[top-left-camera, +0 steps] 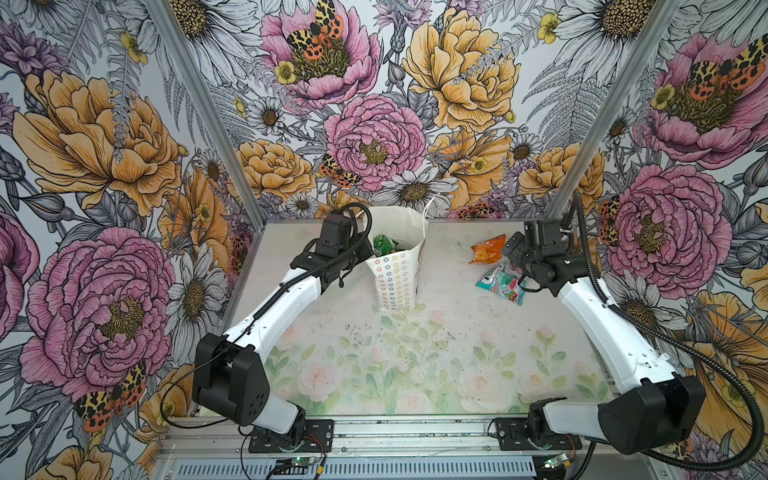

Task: Place the snacks into the paper bag
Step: 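Move the right gripper to the teal FOX'S mint packet and lower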

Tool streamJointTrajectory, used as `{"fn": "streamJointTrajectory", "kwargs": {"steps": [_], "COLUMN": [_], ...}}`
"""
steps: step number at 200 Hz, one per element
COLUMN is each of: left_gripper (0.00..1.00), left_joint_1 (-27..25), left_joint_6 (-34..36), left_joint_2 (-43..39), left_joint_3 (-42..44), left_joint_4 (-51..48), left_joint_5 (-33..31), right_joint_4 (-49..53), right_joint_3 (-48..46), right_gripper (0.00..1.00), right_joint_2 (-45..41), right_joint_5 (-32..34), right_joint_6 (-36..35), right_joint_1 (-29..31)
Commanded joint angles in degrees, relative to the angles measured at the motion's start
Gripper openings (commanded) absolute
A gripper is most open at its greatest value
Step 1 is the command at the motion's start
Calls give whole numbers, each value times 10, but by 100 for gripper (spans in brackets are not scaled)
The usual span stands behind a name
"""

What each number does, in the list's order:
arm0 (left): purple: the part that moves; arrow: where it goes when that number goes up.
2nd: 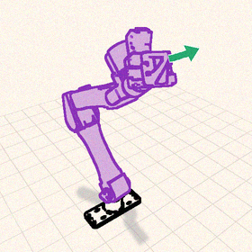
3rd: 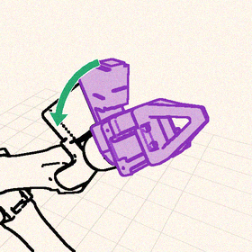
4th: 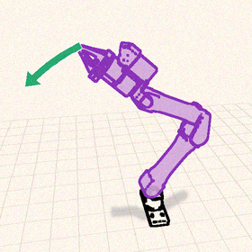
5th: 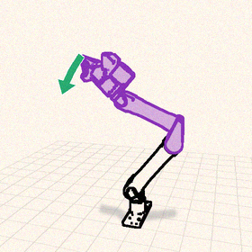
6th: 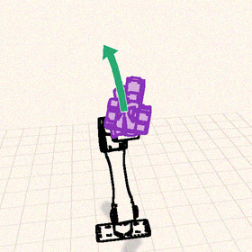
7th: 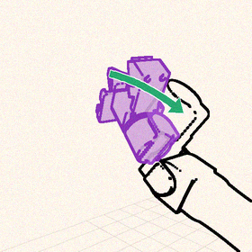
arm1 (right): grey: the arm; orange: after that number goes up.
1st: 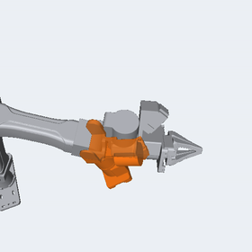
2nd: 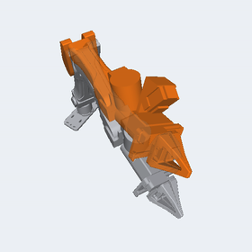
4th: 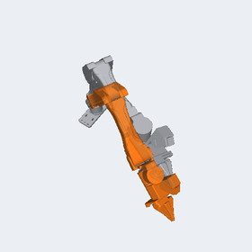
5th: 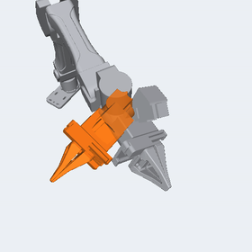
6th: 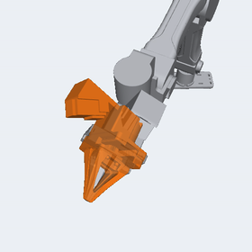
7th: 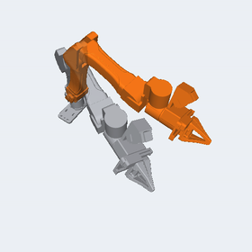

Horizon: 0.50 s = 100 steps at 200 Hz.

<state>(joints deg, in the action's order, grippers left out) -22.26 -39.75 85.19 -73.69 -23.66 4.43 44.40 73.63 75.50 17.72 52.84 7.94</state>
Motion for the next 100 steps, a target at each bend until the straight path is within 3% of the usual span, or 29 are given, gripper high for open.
{"fn": "streamJointTrajectory", "kwargs": {"steps": [1,20,44,100], "left_gripper": [0,0,0,0], "left_joint_1": [5,5,5,5], "left_joint_6": [-4,-5,-5,-6], "left_joint_2": [-16,-16,-17,-16], "left_joint_3": [5,5,4,7], "left_joint_4": [27,28,28,27], "left_joint_5": [8,9,8,7], "right_joint_4": [-7,-8,-8,-9], "right_joint_3": [-24,-58,-79,-70], "right_gripper": [100,100,100,100], "right_joint_2": [2,10,42,122], "right_joint_5": [-38,-90,-150,-193], "right_joint_6": [142,237,299,344], "right_joint_1": [-25,-55,-80,-97]}}
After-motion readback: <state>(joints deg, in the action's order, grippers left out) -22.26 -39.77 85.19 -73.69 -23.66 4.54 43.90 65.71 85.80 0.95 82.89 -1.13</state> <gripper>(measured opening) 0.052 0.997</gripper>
